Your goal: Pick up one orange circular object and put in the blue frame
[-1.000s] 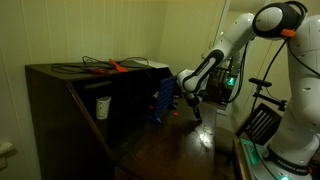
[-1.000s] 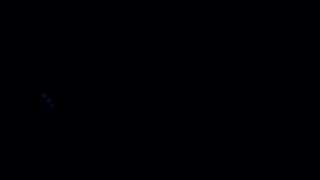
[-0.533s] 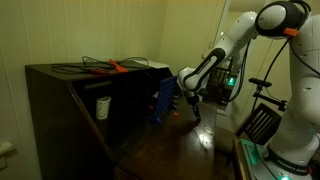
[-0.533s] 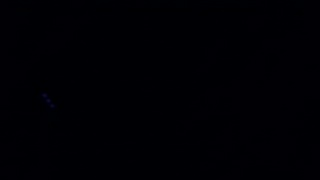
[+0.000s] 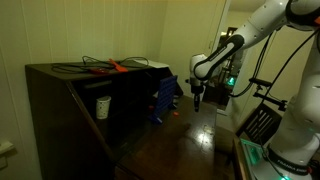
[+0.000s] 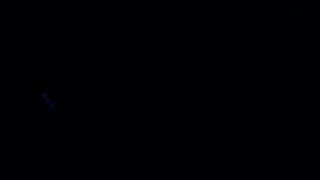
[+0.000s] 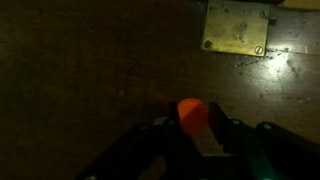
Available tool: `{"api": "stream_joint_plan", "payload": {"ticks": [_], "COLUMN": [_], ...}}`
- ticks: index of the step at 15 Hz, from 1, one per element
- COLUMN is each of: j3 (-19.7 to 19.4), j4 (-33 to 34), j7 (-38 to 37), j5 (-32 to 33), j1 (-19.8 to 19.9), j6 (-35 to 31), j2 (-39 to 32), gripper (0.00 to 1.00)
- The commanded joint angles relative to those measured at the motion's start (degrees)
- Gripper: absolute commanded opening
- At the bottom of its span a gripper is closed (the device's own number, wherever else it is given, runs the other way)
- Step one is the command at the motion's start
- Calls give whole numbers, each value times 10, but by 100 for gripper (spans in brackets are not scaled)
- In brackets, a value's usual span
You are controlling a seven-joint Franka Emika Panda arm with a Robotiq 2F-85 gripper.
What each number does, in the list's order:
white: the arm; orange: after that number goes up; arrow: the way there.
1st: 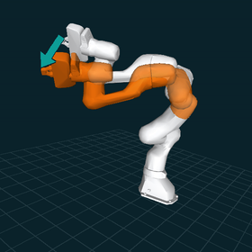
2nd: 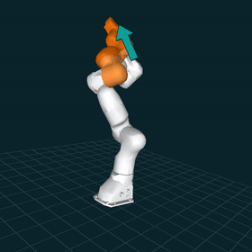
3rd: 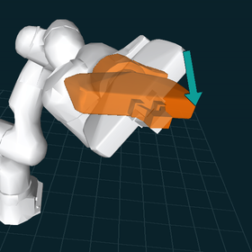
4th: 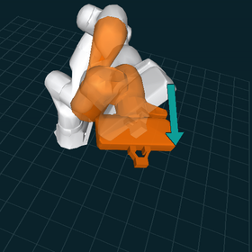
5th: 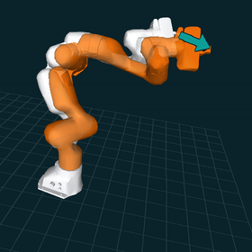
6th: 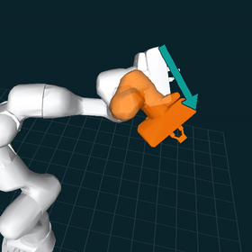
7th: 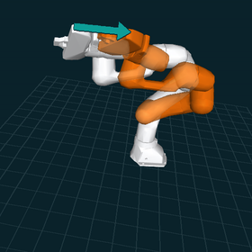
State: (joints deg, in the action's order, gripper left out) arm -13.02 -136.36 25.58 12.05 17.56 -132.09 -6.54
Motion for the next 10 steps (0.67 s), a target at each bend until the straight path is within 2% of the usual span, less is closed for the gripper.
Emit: {"api": "stream_joint_plan", "payload": {"ticks": [1,10], "j3": [-12,-51], "j4": [-66,-124], "j7": [9,14], "j5": [-50,-133], "j1": [4,-24], "j6": [-64,-240], "j2": [92,229], "gripper": [10,10]}}
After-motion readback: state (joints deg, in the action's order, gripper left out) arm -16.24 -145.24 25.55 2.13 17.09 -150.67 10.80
